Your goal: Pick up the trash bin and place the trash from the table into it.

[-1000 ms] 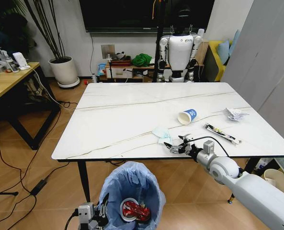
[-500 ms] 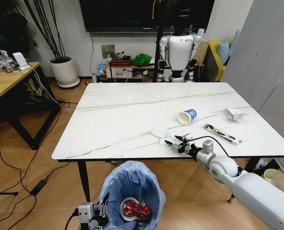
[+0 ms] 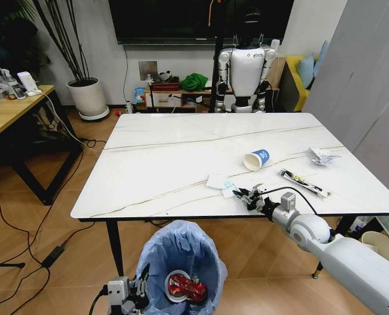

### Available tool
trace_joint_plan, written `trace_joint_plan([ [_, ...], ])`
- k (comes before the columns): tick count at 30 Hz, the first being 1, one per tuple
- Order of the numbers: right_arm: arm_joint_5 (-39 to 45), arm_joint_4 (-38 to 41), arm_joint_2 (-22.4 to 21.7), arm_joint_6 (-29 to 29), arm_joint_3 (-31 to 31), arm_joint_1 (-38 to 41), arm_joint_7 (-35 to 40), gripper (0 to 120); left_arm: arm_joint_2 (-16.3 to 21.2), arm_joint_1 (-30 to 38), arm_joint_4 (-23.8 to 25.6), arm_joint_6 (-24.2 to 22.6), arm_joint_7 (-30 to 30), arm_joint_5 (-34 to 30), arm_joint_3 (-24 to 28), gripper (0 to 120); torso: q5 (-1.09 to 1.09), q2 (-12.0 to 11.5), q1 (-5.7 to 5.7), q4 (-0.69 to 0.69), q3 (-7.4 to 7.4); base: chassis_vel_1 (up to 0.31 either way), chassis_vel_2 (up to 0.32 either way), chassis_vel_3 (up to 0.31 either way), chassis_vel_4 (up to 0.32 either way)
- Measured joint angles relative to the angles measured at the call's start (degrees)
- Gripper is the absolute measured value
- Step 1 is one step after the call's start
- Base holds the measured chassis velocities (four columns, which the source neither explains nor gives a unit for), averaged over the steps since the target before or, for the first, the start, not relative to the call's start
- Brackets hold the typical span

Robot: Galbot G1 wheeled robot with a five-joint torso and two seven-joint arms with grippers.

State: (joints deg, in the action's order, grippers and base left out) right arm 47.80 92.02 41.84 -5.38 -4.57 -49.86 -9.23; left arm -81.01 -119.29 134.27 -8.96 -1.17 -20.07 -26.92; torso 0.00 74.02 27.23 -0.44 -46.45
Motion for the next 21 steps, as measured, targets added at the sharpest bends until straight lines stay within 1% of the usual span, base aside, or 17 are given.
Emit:
trace_joint_plan([
  [6, 0.5, 1.4, -1.0, 0.1, 1.4, -0.3, -0.5, 0, 0.5, 0.2, -0.1, 0.0, 0.1, -0.1, 0.3, 0, 0.01, 0.0, 0.00, 0.01, 0.00, 0.000, 0.000, 0.000, 0.000],
  [8, 1.5, 3.0, -2.9, 0.4, 3.6, -1.2, -1.0, 0, 0.8, 0.4, -0.1, 0.0, 0.2, -0.2, 0.7, 0, 0.00, 0.0, 0.00, 0.01, 0.00, 0.000, 0.000, 0.000, 0.000],
  [9, 1.5, 3.0, -2.9, 0.4, 3.6, -1.2, -1.0, 0, 0.8, 0.4, -0.1, 0.0, 0.2, -0.2, 0.7, 0, 0.00, 0.0, 0.00, 0.01, 0.00, 0.000, 0.000, 0.000, 0.000],
  [12, 3.3, 6.2, -6.5, 1.5, 8.3, -3.6, -2.5, 0, 1.5, 0.5, -0.1, 0.0, 0.6, -0.5, 1.6, 0, 0.00, 0.0, 0.00, -0.01, 0.00, 0.000, 0.000, 0.000, 0.000],
  [14, 3.3, 6.2, -6.5, 1.5, 8.3, -3.6, -2.5, 0, 1.5, 0.5, -0.1, 0.0, 0.6, -0.5, 1.6, 0, 0.00, 0.0, 0.00, -0.01, 0.00, 0.000, 0.000, 0.000, 0.000],
  [15, 4.4, 8.8, -9.0, 3.8, 11.1, -4.9, -4.3, 0, 1.8, 0.7, -0.1, -0.2, 1.0, -1.1, 2.3, 0, 0.00, 0.0, 0.00, -0.02, 0.00, 0.000, 0.000, 0.000, 0.000],
  [16, 5.4, 12.4, -12.4, 7.4, 13.4, -5.5, -7.6, 0, 1.4, 0.8, -0.2, -0.3, 1.6, -1.3, 3.5, 0, -0.01, 0.0, -0.01, -0.01, 0.01, 0.000, 0.000, 0.000, 0.000],
  [18, 6.0, 15.0, -15.0, 9.5, 14.3, -5.3, -10.2, 0, 0.8, 1.1, -0.6, -0.3, 2.2, -1.0, 4.3, 0, 0.01, 0.0, -0.01, 0.01, 0.01, 0.000, 0.000, 0.000, 0.000],
  [21, 6.4, 17.2, -16.7, 11.0, 14.6, -5.0, -12.2, 0, 0.5, 1.4, -0.9, -0.3, 2.5, -0.8, 4.6, 0, -0.01, 0.0, -0.01, 0.00, 0.01, 0.000, 0.000, 0.000, 0.000],
])
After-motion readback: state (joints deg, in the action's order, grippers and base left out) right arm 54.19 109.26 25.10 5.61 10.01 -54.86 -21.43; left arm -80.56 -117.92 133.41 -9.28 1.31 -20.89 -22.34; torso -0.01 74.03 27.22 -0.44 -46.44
